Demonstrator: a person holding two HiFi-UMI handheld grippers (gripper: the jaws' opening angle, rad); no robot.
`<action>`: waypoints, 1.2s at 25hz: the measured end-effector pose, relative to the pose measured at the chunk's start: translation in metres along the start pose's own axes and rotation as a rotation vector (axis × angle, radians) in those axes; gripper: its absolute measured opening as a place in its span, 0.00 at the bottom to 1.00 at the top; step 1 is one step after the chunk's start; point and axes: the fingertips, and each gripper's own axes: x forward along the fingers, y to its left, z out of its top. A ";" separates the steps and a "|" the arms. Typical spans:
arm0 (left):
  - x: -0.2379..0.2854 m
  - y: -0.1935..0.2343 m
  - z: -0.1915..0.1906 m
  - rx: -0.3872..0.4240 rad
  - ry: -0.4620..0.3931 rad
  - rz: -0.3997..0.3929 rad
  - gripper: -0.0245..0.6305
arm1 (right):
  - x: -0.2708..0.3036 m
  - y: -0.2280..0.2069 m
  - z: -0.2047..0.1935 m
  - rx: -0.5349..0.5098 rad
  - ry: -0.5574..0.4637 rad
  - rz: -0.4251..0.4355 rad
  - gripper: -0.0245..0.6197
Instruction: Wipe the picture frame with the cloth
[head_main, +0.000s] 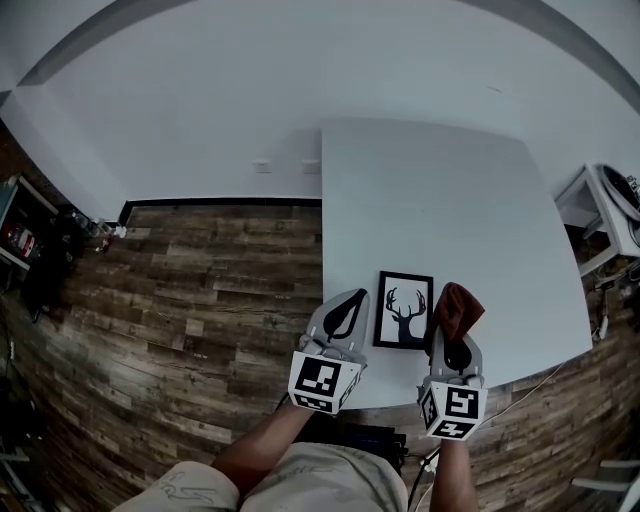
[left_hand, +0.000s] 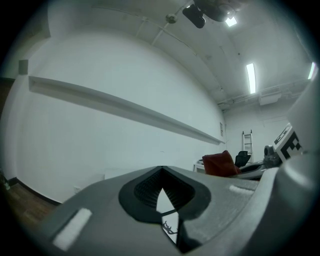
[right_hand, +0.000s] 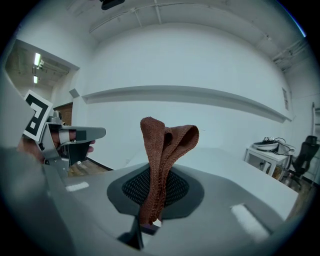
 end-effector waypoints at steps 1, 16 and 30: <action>0.003 0.000 -0.001 -0.001 0.003 0.003 0.04 | 0.003 0.000 -0.002 -0.014 0.007 0.009 0.13; 0.018 0.004 -0.016 0.016 0.033 0.087 0.04 | 0.060 -0.008 -0.032 -0.351 0.140 0.148 0.13; 0.005 0.013 -0.024 0.005 0.039 0.143 0.04 | 0.127 0.021 -0.080 -0.937 0.273 0.272 0.13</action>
